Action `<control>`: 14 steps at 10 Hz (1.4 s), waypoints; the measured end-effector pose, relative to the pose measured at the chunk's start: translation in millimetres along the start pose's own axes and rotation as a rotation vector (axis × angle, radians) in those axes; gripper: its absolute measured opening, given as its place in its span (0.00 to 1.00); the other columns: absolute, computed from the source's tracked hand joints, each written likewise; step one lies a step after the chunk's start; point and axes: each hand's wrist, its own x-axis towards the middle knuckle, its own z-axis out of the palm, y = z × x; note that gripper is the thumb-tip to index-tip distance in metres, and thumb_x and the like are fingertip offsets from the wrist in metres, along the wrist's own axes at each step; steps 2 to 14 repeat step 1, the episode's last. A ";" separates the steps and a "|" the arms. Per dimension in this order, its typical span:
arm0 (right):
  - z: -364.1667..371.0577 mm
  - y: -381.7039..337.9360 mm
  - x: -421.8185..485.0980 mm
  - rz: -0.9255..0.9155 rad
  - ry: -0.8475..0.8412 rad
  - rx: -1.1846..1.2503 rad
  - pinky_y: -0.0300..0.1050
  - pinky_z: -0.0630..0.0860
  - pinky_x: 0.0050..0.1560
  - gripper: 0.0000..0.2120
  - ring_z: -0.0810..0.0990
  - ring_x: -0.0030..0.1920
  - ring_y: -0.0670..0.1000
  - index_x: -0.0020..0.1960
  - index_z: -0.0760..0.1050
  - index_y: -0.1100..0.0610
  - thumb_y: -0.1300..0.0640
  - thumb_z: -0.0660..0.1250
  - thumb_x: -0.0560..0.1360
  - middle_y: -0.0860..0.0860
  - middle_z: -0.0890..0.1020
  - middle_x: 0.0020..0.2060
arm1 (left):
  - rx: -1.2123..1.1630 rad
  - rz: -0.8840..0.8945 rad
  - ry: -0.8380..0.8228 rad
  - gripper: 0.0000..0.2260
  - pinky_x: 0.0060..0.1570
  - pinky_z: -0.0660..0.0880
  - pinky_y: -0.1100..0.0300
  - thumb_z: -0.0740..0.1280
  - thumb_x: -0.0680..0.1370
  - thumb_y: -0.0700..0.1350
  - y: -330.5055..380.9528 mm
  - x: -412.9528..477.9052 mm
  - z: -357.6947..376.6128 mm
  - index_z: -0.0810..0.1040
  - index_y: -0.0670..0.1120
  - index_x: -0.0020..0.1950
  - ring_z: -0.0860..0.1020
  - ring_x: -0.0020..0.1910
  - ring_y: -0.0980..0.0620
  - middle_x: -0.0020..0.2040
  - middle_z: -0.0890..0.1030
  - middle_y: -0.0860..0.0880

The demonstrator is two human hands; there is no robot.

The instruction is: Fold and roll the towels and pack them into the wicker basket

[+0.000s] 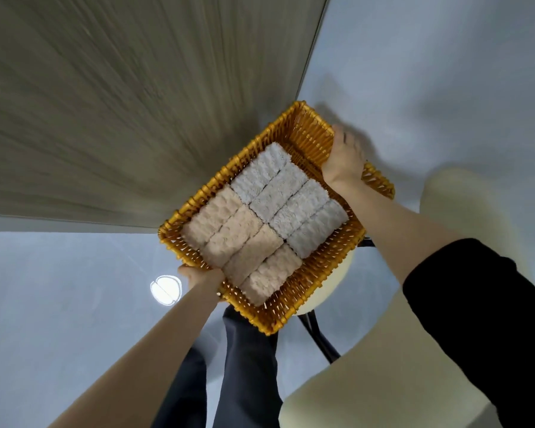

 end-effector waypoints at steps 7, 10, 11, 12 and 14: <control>-6.7 -4.4 -18.0 -0.001 0.018 0.021 0.55 0.57 0.74 0.35 0.61 0.72 0.58 0.76 0.56 0.57 0.67 0.64 0.73 0.57 0.65 0.71 | -0.057 -0.002 -0.054 0.27 0.51 0.75 0.48 0.65 0.78 0.42 5.6 -13.7 -7.4 0.56 0.42 0.72 0.75 0.51 0.43 0.58 0.72 0.40; -6.7 -4.4 -18.0 -0.001 0.018 0.021 0.55 0.57 0.74 0.35 0.61 0.72 0.58 0.76 0.56 0.57 0.67 0.64 0.73 0.57 0.65 0.71 | -0.057 -0.002 -0.054 0.27 0.51 0.75 0.48 0.65 0.78 0.42 5.6 -13.7 -7.4 0.56 0.42 0.72 0.75 0.51 0.43 0.58 0.72 0.40; -6.7 -4.4 -18.0 -0.001 0.018 0.021 0.55 0.57 0.74 0.35 0.61 0.72 0.58 0.76 0.56 0.57 0.67 0.64 0.73 0.57 0.65 0.71 | -0.057 -0.002 -0.054 0.27 0.51 0.75 0.48 0.65 0.78 0.42 5.6 -13.7 -7.4 0.56 0.42 0.72 0.75 0.51 0.43 0.58 0.72 0.40; -6.7 -4.4 -18.0 -0.001 0.018 0.021 0.55 0.57 0.74 0.35 0.61 0.72 0.58 0.76 0.56 0.57 0.67 0.64 0.73 0.57 0.65 0.71 | -0.057 -0.002 -0.054 0.27 0.51 0.75 0.48 0.65 0.78 0.42 5.6 -13.7 -7.4 0.56 0.42 0.72 0.75 0.51 0.43 0.58 0.72 0.40; -6.7 -4.4 -18.0 -0.001 0.018 0.021 0.55 0.57 0.74 0.35 0.61 0.72 0.58 0.76 0.56 0.57 0.67 0.64 0.73 0.57 0.65 0.71 | -0.057 -0.002 -0.054 0.27 0.51 0.75 0.48 0.65 0.78 0.42 5.6 -13.7 -7.4 0.56 0.42 0.72 0.75 0.51 0.43 0.58 0.72 0.40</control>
